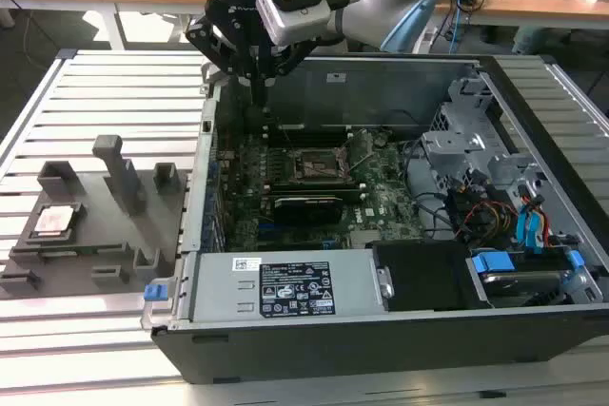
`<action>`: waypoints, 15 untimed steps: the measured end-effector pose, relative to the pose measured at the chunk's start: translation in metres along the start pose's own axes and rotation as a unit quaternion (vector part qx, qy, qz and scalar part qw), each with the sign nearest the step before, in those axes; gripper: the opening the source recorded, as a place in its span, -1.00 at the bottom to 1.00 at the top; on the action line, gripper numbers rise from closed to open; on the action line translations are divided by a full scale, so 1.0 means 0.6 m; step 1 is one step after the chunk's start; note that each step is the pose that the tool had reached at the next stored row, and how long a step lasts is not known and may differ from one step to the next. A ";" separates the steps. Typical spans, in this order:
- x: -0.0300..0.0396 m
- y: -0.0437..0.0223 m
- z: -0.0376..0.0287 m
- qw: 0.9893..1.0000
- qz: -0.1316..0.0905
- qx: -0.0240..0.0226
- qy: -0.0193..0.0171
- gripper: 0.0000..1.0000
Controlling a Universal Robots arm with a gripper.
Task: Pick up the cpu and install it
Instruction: 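Reach for the cpu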
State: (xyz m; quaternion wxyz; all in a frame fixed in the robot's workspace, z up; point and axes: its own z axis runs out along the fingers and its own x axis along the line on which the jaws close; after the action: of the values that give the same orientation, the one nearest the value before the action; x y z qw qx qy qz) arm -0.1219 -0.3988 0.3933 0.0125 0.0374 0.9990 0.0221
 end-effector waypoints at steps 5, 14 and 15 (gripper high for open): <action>0.017 -0.001 0.000 1.000 0.000 0.000 0.000 -0.79; 0.034 -0.003 -0.001 1.000 0.000 0.000 0.000 -0.79; 0.035 -0.003 -0.001 1.000 0.000 0.000 0.000 -0.79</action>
State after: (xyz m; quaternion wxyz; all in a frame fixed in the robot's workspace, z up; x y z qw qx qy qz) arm -0.1431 -0.3988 0.3933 0.0125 0.0375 0.9990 0.0220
